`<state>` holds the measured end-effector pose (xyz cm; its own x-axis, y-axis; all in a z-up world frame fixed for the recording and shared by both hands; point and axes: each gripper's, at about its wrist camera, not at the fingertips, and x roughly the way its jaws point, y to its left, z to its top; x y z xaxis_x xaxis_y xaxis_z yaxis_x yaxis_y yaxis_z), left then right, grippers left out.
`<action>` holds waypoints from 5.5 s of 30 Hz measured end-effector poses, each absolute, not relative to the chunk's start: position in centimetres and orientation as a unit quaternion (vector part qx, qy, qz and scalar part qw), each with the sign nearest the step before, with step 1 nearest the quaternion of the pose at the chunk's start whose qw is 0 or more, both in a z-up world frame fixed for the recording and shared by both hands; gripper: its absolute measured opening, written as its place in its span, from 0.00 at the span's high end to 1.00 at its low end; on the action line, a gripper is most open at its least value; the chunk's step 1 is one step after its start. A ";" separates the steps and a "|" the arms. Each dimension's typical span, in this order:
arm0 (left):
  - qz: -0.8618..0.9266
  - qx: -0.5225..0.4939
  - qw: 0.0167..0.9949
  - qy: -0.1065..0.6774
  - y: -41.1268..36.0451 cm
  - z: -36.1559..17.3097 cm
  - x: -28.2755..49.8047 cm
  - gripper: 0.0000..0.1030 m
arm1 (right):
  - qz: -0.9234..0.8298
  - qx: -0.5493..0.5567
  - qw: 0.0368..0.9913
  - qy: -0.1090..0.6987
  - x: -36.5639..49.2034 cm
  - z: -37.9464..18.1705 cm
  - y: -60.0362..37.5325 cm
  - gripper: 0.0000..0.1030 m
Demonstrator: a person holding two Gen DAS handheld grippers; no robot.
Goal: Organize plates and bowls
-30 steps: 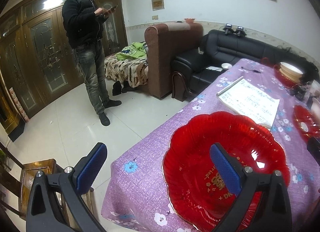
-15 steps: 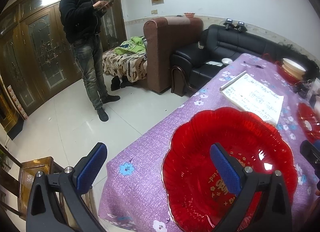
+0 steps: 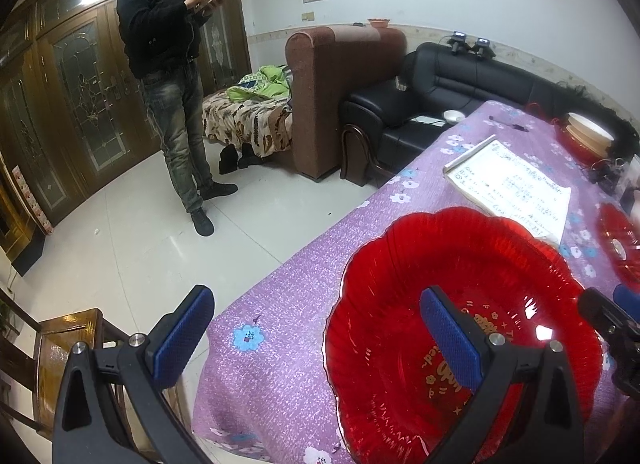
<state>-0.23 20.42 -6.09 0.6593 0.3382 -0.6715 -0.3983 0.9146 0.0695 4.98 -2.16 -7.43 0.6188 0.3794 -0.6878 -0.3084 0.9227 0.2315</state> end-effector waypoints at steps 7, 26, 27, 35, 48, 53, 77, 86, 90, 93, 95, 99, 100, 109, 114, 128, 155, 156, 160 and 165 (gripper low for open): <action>0.199 -0.048 0.907 0.368 20.7 -6.6 0.0 0.00 | 0.191 0.042 0.894 0.403 5.3 -8.0 -1.6 0.02; 0.201 -0.050 0.900 0.383 20.7 -7.7 0.7 0.00 | 0.194 0.042 0.884 0.422 5.9 -8.9 -1.1 0.04; 0.201 -0.050 0.900 0.385 20.7 -7.9 0.7 0.00 | 0.194 0.042 0.884 0.424 5.9 -9.0 -1.0 0.05; 0.197 -0.057 0.888 0.413 20.7 -9.1 1.2 0.00 | 0.193 0.043 0.869 0.454 6.4 -10.0 -0.6 0.17; 0.176 -0.059 0.875 0.447 19.9 -9.9 1.6 0.00 | 0.201 0.052 0.862 0.461 6.7 -10.6 -1.0 0.75; 0.158 -0.041 0.877 0.452 18.8 -9.7 2.1 0.05 | 0.213 0.057 0.859 0.461 6.5 -10.4 -1.1 0.86; -0.034 -0.052 0.870 0.489 12.4 -9.0 3.3 0.77 | 0.146 0.120 0.870 0.455 5.5 -10.1 -11.7 0.92; -0.053 -0.022 0.870 0.490 9.7 -8.6 2.9 0.75 | 0.131 0.158 0.860 0.468 4.8 -10.5 -15.6 0.88; -0.040 -0.003 0.874 0.484 9.9 -8.2 2.0 0.72 | 0.147 0.163 0.845 0.488 5.0 -10.7 -15.3 0.85; -0.020 0.032 0.888 0.459 9.8 -7.0 0.7 0.58 | 0.146 0.153 0.855 0.473 4.5 -9.9 -15.8 0.85; -0.011 0.048 0.896 0.440 10.3 -6.0 -0.3 0.39 | 0.138 0.149 0.865 0.458 4.1 -9.2 -16.8 0.85; 0.000 0.059 0.908 0.414 11.4 -3.8 -2.0 0.36 | 0.138 0.172 0.877 0.428 3.3 -7.3 -19.6 0.76; 0.000 0.057 0.910 0.410 11.6 -3.3 -2.1 0.36 | 0.132 0.173 0.881 0.420 3.1 -6.7 -20.3 0.75; -0.103 -0.008 0.910 0.403 9.1 3.2 6.1 0.21 | 0.091 0.333 0.823 0.450 8.3 -6.3 -25.9 0.74; -0.142 -0.014 0.863 0.484 4.1 0.9 16.2 0.21 | 0.059 0.397 0.784 0.474 9.7 -8.9 -26.8 0.71; -0.151 -0.011 0.795 0.587 -4.7 -7.0 25.1 0.21 | 0.002 0.450 0.759 0.471 11.7 -11.5 -28.4 0.47; -0.182 0.007 0.774 0.606 -7.0 -9.3 25.3 0.82 | 0.000 0.429 0.796 0.428 12.8 -12.9 -28.7 0.86; -0.182 0.006 0.774 0.606 -6.8 -9.2 25.3 0.82 | 0.000 0.426 0.797 0.427 12.8 -12.9 -28.6 0.86; -0.178 0.019 0.780 0.600 -6.9 -8.9 24.6 0.82 | 0.002 0.430 0.794 0.429 12.6 -13.0 -28.5 0.88; -0.171 0.026 0.788 0.590 -5.8 -7.3 23.7 0.84 | 0.024 0.432 0.790 0.434 12.4 -12.6 -28.0 0.88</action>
